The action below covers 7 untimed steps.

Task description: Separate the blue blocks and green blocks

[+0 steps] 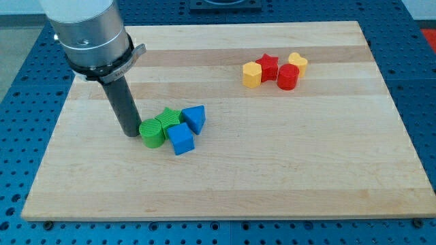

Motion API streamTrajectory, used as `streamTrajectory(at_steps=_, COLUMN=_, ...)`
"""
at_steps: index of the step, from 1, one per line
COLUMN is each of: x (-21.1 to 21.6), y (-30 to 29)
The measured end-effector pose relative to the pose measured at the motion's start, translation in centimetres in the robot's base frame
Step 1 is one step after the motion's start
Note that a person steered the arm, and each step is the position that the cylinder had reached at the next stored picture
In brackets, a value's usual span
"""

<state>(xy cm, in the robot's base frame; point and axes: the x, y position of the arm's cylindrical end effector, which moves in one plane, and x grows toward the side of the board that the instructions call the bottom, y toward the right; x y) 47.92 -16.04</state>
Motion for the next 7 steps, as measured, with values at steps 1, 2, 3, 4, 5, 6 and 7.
streamTrajectory(at_steps=1, x=0.0, y=0.0)
streamTrajectory(at_steps=2, x=-0.9, y=-0.3)
streamTrajectory(at_steps=3, x=-3.5, y=-0.4)
streamTrajectory(at_steps=4, x=-4.9, y=1.6)
streamTrajectory(at_steps=5, x=-4.9, y=7.0)
streamTrajectory(at_steps=6, x=-4.9, y=10.6)
streamTrajectory(at_steps=7, x=-4.2, y=10.7)
